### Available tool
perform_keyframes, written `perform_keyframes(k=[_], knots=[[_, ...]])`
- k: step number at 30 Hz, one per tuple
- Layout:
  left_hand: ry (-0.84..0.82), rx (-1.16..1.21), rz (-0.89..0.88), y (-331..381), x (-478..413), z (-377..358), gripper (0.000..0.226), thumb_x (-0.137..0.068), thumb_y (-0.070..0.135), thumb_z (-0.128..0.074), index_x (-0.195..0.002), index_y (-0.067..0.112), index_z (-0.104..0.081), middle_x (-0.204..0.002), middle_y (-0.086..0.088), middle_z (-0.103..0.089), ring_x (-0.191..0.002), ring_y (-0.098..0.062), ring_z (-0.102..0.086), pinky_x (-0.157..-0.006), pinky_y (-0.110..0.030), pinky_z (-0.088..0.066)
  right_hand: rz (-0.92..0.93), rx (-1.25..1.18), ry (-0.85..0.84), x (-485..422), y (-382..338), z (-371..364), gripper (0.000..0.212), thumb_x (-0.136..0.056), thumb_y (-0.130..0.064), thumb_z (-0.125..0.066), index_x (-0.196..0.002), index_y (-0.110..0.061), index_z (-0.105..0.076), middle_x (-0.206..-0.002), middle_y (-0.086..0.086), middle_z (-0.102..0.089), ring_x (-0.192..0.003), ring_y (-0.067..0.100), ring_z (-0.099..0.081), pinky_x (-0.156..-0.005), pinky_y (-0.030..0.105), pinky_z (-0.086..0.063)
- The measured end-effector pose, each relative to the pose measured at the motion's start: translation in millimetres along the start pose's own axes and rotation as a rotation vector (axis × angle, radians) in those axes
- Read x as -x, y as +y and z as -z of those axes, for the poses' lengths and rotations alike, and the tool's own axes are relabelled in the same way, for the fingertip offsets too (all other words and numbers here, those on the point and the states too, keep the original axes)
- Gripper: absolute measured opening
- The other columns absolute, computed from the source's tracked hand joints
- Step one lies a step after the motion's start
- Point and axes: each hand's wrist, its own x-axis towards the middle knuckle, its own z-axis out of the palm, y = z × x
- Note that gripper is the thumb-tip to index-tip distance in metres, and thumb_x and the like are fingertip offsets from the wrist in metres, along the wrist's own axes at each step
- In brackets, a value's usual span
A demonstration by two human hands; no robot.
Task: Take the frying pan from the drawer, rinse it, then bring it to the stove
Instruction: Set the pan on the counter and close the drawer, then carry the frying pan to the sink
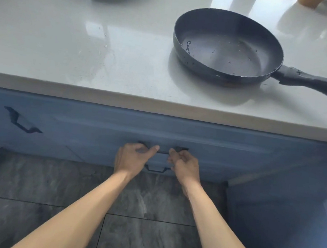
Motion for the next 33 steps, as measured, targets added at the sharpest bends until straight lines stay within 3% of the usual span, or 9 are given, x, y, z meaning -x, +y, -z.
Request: perform_keyframes(k=[6,9,11,13,14,18,23,28,33], knots=[[-0.002,-0.043,-0.021,8,-10,1,0.052,-0.084,0.075,-0.077,-0.083,0.024,-0.087,-0.091,0.012,-0.085,-0.092,-0.010,-0.078,-0.080,-0.032,-0.060,-0.001,0.017,-0.021,-10,-7,3,0.032,-0.098,-0.043,-0.076,-0.078,-0.018,-0.068,-0.088,0.001,-0.084,-0.100,0.025,-0.080,-0.103,0.054,-0.061],[-0.027,-0.091,-0.036,10,-14,5,0.057,-0.085,0.079,-0.074,-0.087,0.023,-0.086,-0.100,0.008,-0.085,-0.098,-0.015,-0.078,-0.086,-0.036,-0.062,0.017,0.092,-0.037,-12,-11,3,0.036,-0.098,-0.049,-0.073,-0.081,-0.019,-0.067,-0.089,0.001,-0.083,-0.099,0.025,-0.080,-0.100,0.054,-0.062],[-0.060,-0.169,-0.052,13,-12,8,0.060,-0.089,0.081,-0.067,-0.096,0.023,-0.085,-0.112,0.005,-0.085,-0.107,-0.020,-0.077,-0.090,-0.037,-0.061,0.042,0.196,-0.062,-7,-17,5,0.036,-0.102,-0.051,-0.068,-0.088,-0.018,-0.067,-0.095,0.001,-0.082,-0.100,0.025,-0.078,-0.090,0.041,-0.063],[-0.081,-0.265,-0.061,19,-5,15,0.064,-0.092,0.082,-0.061,-0.111,0.025,-0.083,-0.124,0.001,-0.083,-0.116,-0.026,-0.076,-0.092,-0.038,-0.060,0.059,0.342,-0.073,5,-29,11,0.030,-0.106,-0.048,-0.064,-0.102,-0.018,-0.066,-0.104,-0.003,-0.075,-0.102,0.019,-0.071,-0.075,0.020,-0.052],[-0.082,-0.302,-0.062,24,0,20,0.065,-0.093,0.082,-0.058,-0.120,0.027,-0.080,-0.130,0.001,-0.082,-0.120,-0.028,-0.075,-0.094,-0.038,-0.060,0.068,0.403,-0.067,11,-34,15,0.029,-0.106,-0.047,-0.064,-0.109,-0.019,-0.065,-0.108,-0.003,-0.073,-0.103,0.018,-0.068,-0.073,0.019,-0.050],[-0.094,-0.408,-0.129,44,30,53,0.075,-0.097,0.082,-0.050,-0.152,0.033,-0.062,-0.146,-0.002,-0.074,-0.135,-0.032,-0.068,-0.106,-0.043,-0.058,0.111,0.555,-0.062,45,-57,38,0.045,-0.103,-0.049,-0.062,-0.139,-0.023,-0.061,-0.135,0.003,-0.072,-0.123,0.030,-0.069,-0.097,0.038,-0.056],[-0.063,-0.448,-0.327,84,76,120,0.076,-0.096,0.082,-0.048,-0.154,0.034,-0.060,-0.157,0.011,-0.064,-0.146,-0.016,-0.060,-0.120,-0.041,-0.049,0.134,0.609,-0.041,110,-113,77,0.067,-0.104,-0.053,-0.060,-0.161,-0.020,-0.047,-0.163,0.003,-0.054,-0.150,0.027,-0.053,-0.121,0.042,-0.046],[-0.052,-0.466,-0.430,153,118,197,0.071,-0.097,0.076,-0.054,-0.154,0.035,-0.060,-0.157,0.016,-0.063,-0.147,-0.011,-0.057,-0.122,-0.035,-0.045,0.176,0.577,0.009,172,-189,108,0.051,-0.099,-0.057,-0.063,-0.142,-0.029,-0.060,-0.142,-0.010,-0.068,-0.132,0.013,-0.064,-0.113,0.038,-0.052],[-0.038,-0.428,-0.470,230,145,263,0.070,-0.098,0.075,-0.056,-0.155,0.034,-0.058,-0.159,0.016,-0.061,-0.148,-0.014,-0.056,-0.123,-0.037,-0.043,0.208,0.550,0.060,227,-277,130,0.055,-0.098,-0.056,-0.064,-0.143,-0.024,-0.061,-0.137,-0.009,-0.070,-0.124,0.012,-0.067,-0.107,0.035,-0.054]])
